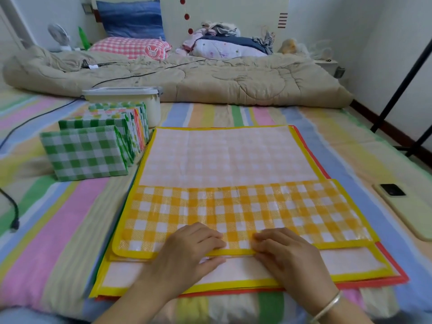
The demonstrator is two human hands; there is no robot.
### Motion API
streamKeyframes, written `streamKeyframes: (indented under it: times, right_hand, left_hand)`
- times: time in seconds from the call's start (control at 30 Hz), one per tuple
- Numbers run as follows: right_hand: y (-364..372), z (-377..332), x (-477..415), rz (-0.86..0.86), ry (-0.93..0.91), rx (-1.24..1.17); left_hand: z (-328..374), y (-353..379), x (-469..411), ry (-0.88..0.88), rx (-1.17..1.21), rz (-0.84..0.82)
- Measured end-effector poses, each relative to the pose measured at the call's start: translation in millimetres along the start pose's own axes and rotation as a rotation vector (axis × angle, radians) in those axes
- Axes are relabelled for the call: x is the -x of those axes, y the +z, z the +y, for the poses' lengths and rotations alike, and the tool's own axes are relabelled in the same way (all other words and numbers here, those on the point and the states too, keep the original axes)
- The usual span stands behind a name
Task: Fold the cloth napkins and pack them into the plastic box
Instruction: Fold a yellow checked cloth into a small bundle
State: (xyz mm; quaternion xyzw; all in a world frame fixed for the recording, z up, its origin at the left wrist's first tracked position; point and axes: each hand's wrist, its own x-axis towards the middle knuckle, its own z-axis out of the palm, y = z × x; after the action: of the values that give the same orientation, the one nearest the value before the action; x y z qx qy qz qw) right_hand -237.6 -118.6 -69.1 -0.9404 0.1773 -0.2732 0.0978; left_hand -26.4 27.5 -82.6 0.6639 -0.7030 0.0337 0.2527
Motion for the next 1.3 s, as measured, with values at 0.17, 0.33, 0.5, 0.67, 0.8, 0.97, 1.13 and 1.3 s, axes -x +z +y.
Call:
streamKeyframes:
  times: [0.17, 0.33, 0.5, 0.67, 0.8, 0.97, 1.13, 1.3]
  right_hand:
    - [1.2, 1.5, -0.7, -0.025, -0.022, 0.038]
    - [-3.2, 0.1, -18.8, -0.120, 0.065, 0.100]
    - [-2.5, -25.1, -75.4, -0.363, 0.243, 0.261]
    - [46.3, -37.0, -120.5, -0.105, 0.169, 0.177]
    - [76.9, -26.9, -121.1, -0.489, 0.362, 0.218]
    - [88.8, -7.6, -108.3, -0.502, 0.459, 0.230]
    - [79.6, 8.4, -106.2, -0.473, 0.565, 0.217]
    - [80.7, 7.9, -107.4, -0.436, 0.599, 0.195]
  left_hand:
    - [-1.3, -2.6, -9.6, -0.079, -0.016, 0.086]
    - [-24.9, -27.7, -35.6, -0.605, -0.384, -0.137]
    - [-41.6, -16.7, -25.0, -0.814, -0.445, -0.352]
    - [-44.3, -4.8, -20.6, -0.826, -0.457, -0.312]
    - [-43.7, -3.3, -18.6, -0.813, -0.445, -0.296]
    - [-56.6, -17.4, -21.2, -1.007, -0.381, -0.389]
    - [-60.9, -18.8, -16.6, -1.090, -0.352, -0.370]
    - [-57.7, -20.8, -14.5, -1.098, -0.284, -0.302]
